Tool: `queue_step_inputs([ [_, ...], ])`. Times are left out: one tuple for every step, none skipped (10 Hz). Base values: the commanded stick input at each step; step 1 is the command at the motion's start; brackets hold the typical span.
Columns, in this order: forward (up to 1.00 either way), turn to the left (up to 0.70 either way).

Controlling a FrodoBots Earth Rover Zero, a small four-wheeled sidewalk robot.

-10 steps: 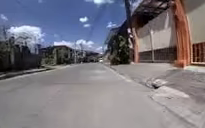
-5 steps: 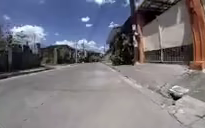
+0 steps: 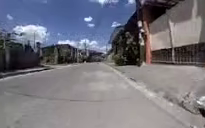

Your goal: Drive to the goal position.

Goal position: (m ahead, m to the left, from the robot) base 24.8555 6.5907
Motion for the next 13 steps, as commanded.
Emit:
queue_step_inputs([
  [1.00,0.00],
  [1.00,0.00],
  [1.00,0.00],
  [1.00,0.00],
  [1.00,0.00],
  [1.00,0.00],
  [1.00,0.00],
  [1.00,0.00],
  [1.00,0.00],
  [1.00,0.00],
  [1.00,0.00],
  [1.00,0.00],
  [1.00,0.00],
])
